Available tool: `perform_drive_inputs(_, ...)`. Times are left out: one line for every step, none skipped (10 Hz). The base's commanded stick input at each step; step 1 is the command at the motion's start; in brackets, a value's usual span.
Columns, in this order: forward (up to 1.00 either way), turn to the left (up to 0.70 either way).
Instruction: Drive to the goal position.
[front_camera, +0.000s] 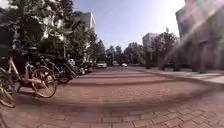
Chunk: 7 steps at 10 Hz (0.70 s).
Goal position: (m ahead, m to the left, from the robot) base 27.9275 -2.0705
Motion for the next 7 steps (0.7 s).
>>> perform_drive_inputs(0.70, 0.00)
perform_drive_inputs(0.70, 0.02)
perform_drive_inputs(0.70, 0.14)
perform_drive_inputs(0.70, 0.14)
perform_drive_inputs(0.70, 0.14)
perform_drive_inputs(0.70, 0.13)
perform_drive_inputs(0.70, 0.08)
